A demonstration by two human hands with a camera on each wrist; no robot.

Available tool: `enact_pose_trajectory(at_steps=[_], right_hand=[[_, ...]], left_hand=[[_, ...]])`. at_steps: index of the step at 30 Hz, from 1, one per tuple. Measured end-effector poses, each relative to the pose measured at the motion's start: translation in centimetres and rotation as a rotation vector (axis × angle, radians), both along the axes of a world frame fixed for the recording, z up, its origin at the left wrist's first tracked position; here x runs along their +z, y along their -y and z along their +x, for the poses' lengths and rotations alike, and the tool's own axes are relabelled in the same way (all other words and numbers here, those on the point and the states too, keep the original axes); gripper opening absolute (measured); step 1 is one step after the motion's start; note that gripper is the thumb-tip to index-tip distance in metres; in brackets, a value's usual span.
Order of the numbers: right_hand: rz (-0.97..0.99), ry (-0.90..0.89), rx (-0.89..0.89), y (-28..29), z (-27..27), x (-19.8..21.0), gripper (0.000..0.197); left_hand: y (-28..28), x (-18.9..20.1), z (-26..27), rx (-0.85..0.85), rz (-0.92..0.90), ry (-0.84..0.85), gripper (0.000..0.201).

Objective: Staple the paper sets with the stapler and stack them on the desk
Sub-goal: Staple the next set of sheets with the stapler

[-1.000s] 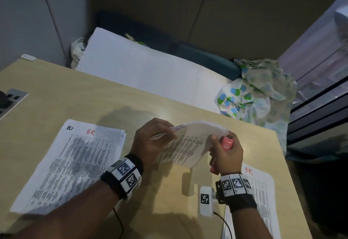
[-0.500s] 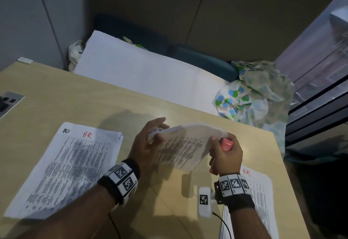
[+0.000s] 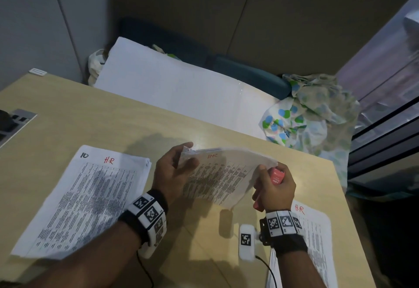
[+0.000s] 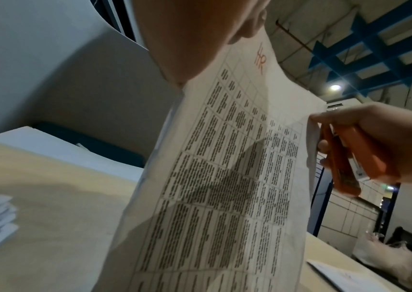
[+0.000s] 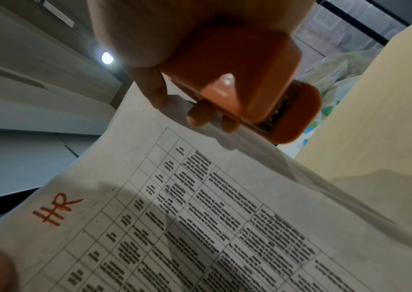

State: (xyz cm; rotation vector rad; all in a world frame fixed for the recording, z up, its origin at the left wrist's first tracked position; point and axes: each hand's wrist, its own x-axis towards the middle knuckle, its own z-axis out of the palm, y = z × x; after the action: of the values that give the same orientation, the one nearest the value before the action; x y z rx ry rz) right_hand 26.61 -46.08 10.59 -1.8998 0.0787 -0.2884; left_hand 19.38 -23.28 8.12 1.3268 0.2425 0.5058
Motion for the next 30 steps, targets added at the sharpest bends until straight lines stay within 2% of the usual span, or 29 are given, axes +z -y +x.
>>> enact_pose_trajectory(at_steps=[2,7,9,15,19,21,23,26,30], right_hand=[[0.016,0.005,0.003,0.1,0.0,-0.3,0.016],[0.029,0.009,-0.002,0.3,-0.1,-0.6,0.016],[0.033,0.008,-0.002,0.4,-0.2,-0.5,0.016],[0.013,0.009,0.009,0.5,-0.4,-0.5,0.017],[0.016,-0.005,0.006,0.6,-0.5,-0.5,0.019],[0.029,-0.011,-0.001,0.6,-0.5,-0.4,0.018],[0.044,-0.013,-0.008,0.7,-0.5,-0.2,0.017],[0.031,-0.004,-0.007,0.7,-0.5,-0.3,0.018],[0.009,-0.001,-0.023,0.6,-0.6,-0.2,0.025]], left_hand=[[-0.1,0.0,-0.5,-0.003,0.014,-0.016,0.038],[0.1,0.8,-0.3,0.036,-0.115,-0.022,0.008],[0.1,0.5,-0.3,0.030,-0.048,-0.036,0.003],[-0.4,-0.7,-0.7,-0.014,-0.038,0.000,0.020],[-0.6,-0.9,-1.0,-0.025,0.060,-0.038,0.028],[-0.6,-1.0,-1.1,-0.050,0.107,-0.078,0.024],[-0.6,-1.2,-1.1,-0.057,0.106,-0.116,0.006],[-0.9,-2.3,-0.7,0.008,0.186,-0.155,0.026],[-0.9,-2.2,-0.1,0.042,0.248,-0.203,0.025]])
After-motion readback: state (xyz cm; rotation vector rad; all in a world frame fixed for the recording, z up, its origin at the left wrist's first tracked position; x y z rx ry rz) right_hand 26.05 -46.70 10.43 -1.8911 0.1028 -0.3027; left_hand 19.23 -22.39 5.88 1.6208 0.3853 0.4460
